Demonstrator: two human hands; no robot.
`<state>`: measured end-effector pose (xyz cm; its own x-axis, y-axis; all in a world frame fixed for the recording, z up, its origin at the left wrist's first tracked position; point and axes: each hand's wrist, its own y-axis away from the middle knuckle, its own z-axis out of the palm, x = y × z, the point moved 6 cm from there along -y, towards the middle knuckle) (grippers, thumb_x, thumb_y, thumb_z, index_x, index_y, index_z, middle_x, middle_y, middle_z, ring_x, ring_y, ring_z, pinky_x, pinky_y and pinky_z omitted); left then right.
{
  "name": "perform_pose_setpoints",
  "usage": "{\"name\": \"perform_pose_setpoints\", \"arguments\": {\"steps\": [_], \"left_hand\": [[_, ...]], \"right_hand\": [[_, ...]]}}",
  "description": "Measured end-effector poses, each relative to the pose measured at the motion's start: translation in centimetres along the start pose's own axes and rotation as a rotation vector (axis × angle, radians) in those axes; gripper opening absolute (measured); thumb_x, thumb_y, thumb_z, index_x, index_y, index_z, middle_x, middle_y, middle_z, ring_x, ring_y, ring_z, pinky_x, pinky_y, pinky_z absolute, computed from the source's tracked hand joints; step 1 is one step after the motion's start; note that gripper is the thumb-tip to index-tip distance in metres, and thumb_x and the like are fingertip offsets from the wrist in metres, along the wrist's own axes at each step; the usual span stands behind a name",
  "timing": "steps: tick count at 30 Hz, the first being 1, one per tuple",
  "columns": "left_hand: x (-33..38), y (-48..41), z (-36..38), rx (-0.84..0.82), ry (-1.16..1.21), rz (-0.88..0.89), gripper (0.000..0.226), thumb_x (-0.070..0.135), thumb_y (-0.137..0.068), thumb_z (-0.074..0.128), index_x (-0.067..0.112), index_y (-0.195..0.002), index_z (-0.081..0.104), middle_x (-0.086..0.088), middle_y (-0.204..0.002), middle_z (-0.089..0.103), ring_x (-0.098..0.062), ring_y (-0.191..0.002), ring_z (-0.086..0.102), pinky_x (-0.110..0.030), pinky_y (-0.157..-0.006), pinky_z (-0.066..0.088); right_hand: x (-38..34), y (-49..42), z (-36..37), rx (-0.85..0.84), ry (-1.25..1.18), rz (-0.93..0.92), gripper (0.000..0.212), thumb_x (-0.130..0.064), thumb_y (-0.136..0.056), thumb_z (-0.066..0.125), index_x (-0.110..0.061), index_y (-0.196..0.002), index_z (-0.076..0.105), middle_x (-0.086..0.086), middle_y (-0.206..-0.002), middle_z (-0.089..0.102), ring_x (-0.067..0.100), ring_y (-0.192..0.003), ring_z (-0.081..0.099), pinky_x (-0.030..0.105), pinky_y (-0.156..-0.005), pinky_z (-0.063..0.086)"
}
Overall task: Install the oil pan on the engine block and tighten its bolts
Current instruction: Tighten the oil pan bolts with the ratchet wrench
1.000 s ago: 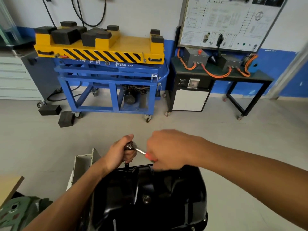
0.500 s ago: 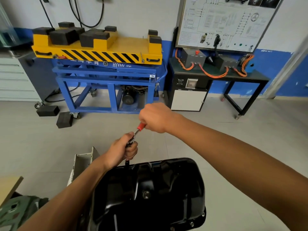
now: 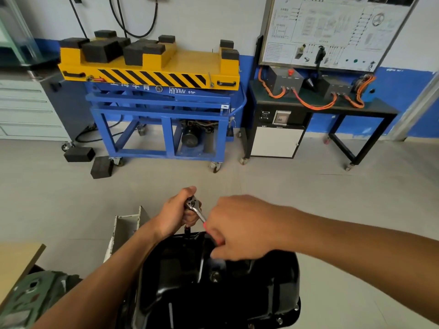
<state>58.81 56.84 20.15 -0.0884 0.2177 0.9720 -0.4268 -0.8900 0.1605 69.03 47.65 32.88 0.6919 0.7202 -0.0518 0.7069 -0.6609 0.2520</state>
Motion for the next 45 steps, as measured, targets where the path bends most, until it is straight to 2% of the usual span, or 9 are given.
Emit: {"name": "perform_pose_setpoints", "arguments": {"steps": [4, 8, 11, 14, 20, 29, 34, 39, 45], "left_hand": [[-0.3, 0.1, -0.4, 0.035, 0.029, 0.009, 0.054, 0.040, -0.098, 0.037, 0.021, -0.047, 0.039, 0.001, -0.047, 0.028, -0.012, -0.042, 0.025, -0.021, -0.042, 0.031], [0.3, 0.1, 0.4, -0.076, -0.037, 0.051, 0.050, 0.046, -0.091, 0.031, 0.025, -0.045, 0.029, 0.002, -0.046, 0.020, -0.015, -0.044, 0.019, -0.025, -0.046, 0.028], [0.5, 0.1, 0.7, -0.096, -0.080, 0.044, 0.050, 0.048, -0.091, 0.029, 0.025, -0.046, 0.028, 0.002, -0.047, 0.019, -0.016, -0.046, 0.018, -0.026, -0.047, 0.024], [0.6, 0.1, 1.0, -0.087, -0.096, 0.027, 0.050, 0.050, -0.089, 0.030, 0.025, -0.046, 0.027, 0.000, -0.049, 0.018, -0.017, -0.047, 0.017, -0.028, -0.047, 0.021], [0.7, 0.3, 1.2, -0.097, -0.083, 0.022, 0.049, 0.050, -0.088, 0.033, 0.024, -0.047, 0.027, -0.001, -0.050, 0.016, -0.017, -0.048, 0.015, -0.032, -0.050, 0.017], [0.8, 0.3, 0.6, -0.084, -0.088, 0.060, 0.053, 0.048, -0.092, 0.030, 0.021, -0.046, 0.030, -0.003, -0.048, 0.022, -0.019, -0.047, 0.019, -0.030, -0.049, 0.025], [0.9, 0.6, 0.3, 0.025, -0.122, 0.058, 0.059, 0.035, -0.104, 0.037, 0.016, -0.048, 0.043, -0.003, -0.048, 0.035, -0.014, -0.044, 0.030, -0.023, -0.048, 0.034], [1.3, 1.1, 0.1, 0.093, -0.199, 0.101, 0.047, 0.044, -0.090, 0.041, 0.002, -0.075, 0.057, -0.014, -0.063, 0.041, -0.020, -0.057, 0.038, -0.028, -0.058, 0.038], [1.3, 1.1, 0.8, -0.007, -0.129, 0.098, 0.048, 0.037, -0.089, 0.031, 0.024, -0.043, 0.039, -0.001, -0.050, 0.028, -0.022, -0.052, 0.023, -0.032, -0.054, 0.032]], "right_hand": [[-0.6, -0.9, -0.4, -0.075, -0.179, 0.020, 0.027, -0.038, -0.082, 0.073, -0.019, -0.064, 0.071, -0.004, -0.062, 0.069, 0.010, -0.058, 0.060, 0.034, -0.058, 0.054], [4.2, -2.2, -0.3, -0.299, -0.095, 0.150, 0.020, -0.029, -0.075, 0.082, -0.017, -0.067, 0.068, -0.009, -0.063, 0.070, 0.003, -0.057, 0.058, 0.024, -0.054, 0.041], [7.8, -4.1, -1.7, -0.120, 0.258, 0.289, 0.027, -0.025, -0.076, 0.081, -0.020, -0.069, 0.056, -0.004, -0.069, 0.058, 0.011, -0.063, 0.051, 0.026, -0.050, 0.035], [8.8, -6.6, -2.8, 0.086, 0.327, 0.335, 0.037, -0.012, -0.083, 0.071, -0.022, -0.066, 0.040, -0.001, -0.072, 0.041, 0.015, -0.059, 0.041, 0.029, -0.048, 0.028], [8.8, -7.6, -2.3, 0.212, 0.359, 0.272, 0.021, -0.004, -0.088, 0.061, -0.021, -0.078, 0.053, -0.002, -0.070, 0.036, 0.014, -0.056, 0.035, 0.029, -0.049, 0.027], [4.1, -1.3, -0.8, 0.022, 0.198, 0.190, 0.040, -0.031, -0.088, 0.065, -0.023, -0.062, 0.035, -0.001, -0.066, 0.037, 0.015, -0.053, 0.036, 0.027, -0.047, 0.023], [-1.2, -0.3, -0.2, -0.117, -0.033, -0.013, 0.038, -0.039, -0.086, 0.071, -0.017, -0.056, 0.058, -0.004, -0.050, 0.049, 0.011, -0.045, 0.044, 0.028, -0.043, 0.038], [0.6, -1.3, -0.2, -0.256, -0.066, 0.068, 0.020, -0.037, -0.080, 0.073, -0.023, -0.066, 0.078, -0.012, -0.058, 0.068, 0.003, -0.057, 0.056, 0.026, -0.054, 0.049], [6.5, -3.8, -1.2, -0.266, 0.184, 0.256, 0.033, -0.039, -0.066, 0.088, -0.018, -0.059, 0.064, -0.009, -0.055, 0.058, 0.010, -0.062, 0.055, 0.026, -0.051, 0.039]]}}
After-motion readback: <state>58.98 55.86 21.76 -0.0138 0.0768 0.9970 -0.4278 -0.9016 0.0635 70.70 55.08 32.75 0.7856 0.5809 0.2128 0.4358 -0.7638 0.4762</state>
